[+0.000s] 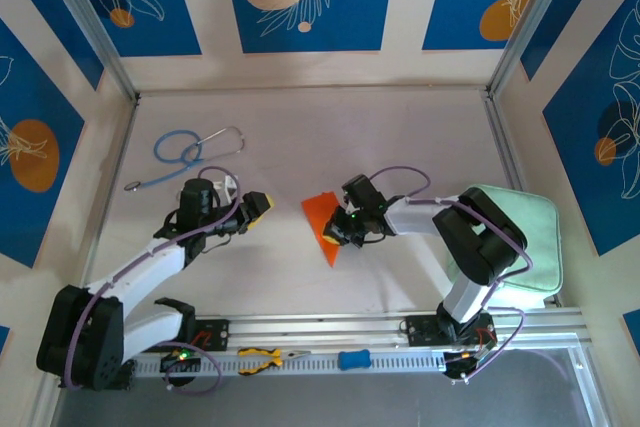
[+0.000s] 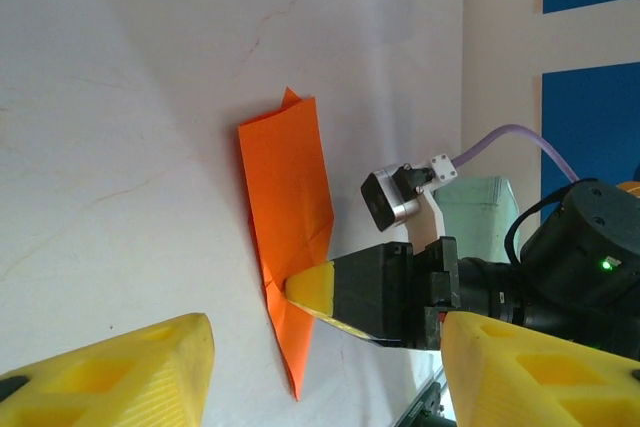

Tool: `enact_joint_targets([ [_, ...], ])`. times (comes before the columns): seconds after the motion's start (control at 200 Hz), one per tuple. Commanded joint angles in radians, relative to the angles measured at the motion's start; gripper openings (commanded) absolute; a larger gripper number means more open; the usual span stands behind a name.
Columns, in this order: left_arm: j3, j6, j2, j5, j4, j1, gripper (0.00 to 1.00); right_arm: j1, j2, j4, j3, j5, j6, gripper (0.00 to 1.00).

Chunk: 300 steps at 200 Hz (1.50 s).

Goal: Fold a paper plane with a square sheet of paper (pick it up from the middle)
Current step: Rotate the paper at the center of the table, then fold the wing for the fifth time at the center of the table.

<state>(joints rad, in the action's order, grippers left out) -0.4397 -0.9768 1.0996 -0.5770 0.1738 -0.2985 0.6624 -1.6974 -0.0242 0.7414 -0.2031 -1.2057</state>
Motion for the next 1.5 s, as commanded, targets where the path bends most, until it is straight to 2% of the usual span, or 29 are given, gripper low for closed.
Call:
enact_joint_targets([
  [0.0, -0.026, -0.013, 0.018, -0.021, 0.026, 0.001, 0.59, 0.033, -0.011, -0.062, -0.054, 0.085, -0.230, 0.09],
  [0.11, -0.027, -0.028, 0.041, -0.026, 0.058, -0.010, 0.55, 0.093, -0.007, -0.153, -0.085, 0.167, -0.376, 0.09],
  [0.185, -0.034, -0.033, 0.059, -0.026, 0.073, -0.025, 0.52, 0.129, 0.017, -0.153, -0.074, 0.224, -0.408, 0.09],
  [0.28, -0.057, -0.023, 0.085, -0.019, 0.069, -0.049, 0.49, 0.140, 0.074, -0.121, -0.042, 0.260, -0.340, 0.12],
  [0.36, -0.086, -0.007, 0.120, -0.010, 0.052, -0.075, 0.45, 0.112, 0.130, -0.027, -0.011, 0.259, -0.236, 0.15],
  [0.455, -0.124, 0.007, 0.177, 0.001, 0.049, -0.116, 0.39, 0.038, 0.176, 0.012, -0.023, 0.180, -0.121, 0.16],
  [0.575, -0.189, 0.019, 0.287, -0.003, 0.061, -0.176, 0.31, -0.048, 0.234, -0.035, -0.092, 0.112, -0.026, 0.19],
  [0.74, -0.271, 0.012, 0.440, -0.008, 0.105, -0.244, 0.25, -0.153, 0.222, -0.013, -0.096, -0.033, 0.085, 0.20],
  [0.92, -0.319, 0.021, 0.546, 0.036, 0.093, -0.258, 0.23, -0.176, 0.200, -0.003, -0.078, -0.093, 0.160, 0.27],
  [1.155, -0.353, 0.036, 0.627, 0.034, 0.101, -0.259, 0.21, -0.177, 0.129, 0.049, -0.016, -0.151, 0.231, 0.35],
  [1.495, -0.292, 0.026, 0.722, 0.037, 0.171, -0.258, 0.17, -0.177, 0.067, 0.111, 0.017, -0.140, 0.255, 0.38],
])
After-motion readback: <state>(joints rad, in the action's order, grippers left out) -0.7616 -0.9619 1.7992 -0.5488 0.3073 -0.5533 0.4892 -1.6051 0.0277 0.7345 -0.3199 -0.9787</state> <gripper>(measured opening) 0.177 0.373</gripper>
